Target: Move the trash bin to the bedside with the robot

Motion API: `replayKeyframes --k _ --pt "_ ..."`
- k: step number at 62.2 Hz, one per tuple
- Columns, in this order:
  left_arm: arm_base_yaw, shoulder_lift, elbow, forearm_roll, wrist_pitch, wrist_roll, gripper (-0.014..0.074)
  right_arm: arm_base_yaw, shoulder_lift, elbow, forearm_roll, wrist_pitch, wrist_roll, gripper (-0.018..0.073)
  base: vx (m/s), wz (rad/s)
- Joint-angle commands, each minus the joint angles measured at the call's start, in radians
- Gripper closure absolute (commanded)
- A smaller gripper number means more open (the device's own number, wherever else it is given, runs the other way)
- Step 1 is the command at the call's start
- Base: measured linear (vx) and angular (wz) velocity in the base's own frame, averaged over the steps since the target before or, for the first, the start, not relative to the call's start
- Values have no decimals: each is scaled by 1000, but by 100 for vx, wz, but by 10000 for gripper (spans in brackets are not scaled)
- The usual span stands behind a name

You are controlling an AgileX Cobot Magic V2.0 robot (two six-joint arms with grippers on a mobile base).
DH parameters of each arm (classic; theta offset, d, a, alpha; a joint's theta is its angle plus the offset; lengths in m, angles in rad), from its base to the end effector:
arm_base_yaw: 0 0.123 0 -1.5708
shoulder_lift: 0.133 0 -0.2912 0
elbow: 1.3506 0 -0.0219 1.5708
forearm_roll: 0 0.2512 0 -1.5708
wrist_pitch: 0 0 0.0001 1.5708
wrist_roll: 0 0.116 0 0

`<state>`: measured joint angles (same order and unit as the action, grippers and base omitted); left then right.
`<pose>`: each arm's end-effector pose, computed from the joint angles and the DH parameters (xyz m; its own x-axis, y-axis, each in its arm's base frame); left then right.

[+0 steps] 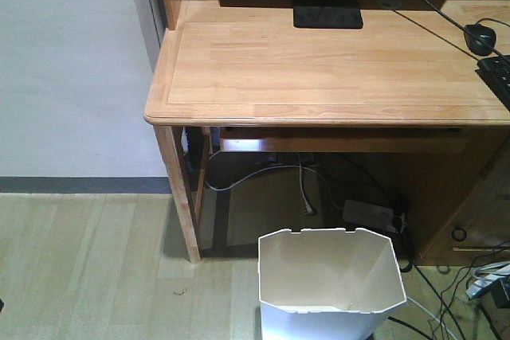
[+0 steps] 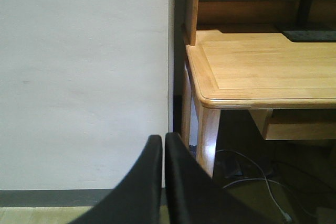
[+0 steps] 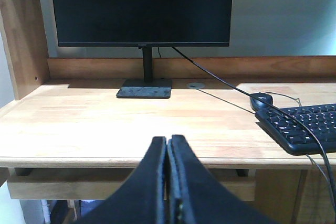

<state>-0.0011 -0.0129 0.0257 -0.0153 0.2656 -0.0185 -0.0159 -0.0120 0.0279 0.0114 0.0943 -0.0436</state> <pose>0.0736 -0.0005 0.1763 -0.1901 -0.0331 -0.9812 -0.0013 0.9994 -0.0334 0.0759 -0.0011 0.1951 -0.0235 -0.0319 -0.9992 0.0141 0.9994 -0.0322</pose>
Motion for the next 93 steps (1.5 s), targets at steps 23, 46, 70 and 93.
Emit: replayKeyframes --k 23,46,70,93 --pt "-2 -14 19 -3 -69 -4 603 -7 -12 7 -11 -75 -6 568 0 0" --pt "-2 -14 19 -3 -69 -4 603 -7 -12 7 -11 -75 -6 568 0 0" --pt "-2 -14 19 -3 -69 -4 603 -7 -12 7 -11 -80 -6 568 0 0" --pt "-2 -14 19 -3 -69 -4 603 -7 -4 -27 -11 -113 -6 568 0 0"
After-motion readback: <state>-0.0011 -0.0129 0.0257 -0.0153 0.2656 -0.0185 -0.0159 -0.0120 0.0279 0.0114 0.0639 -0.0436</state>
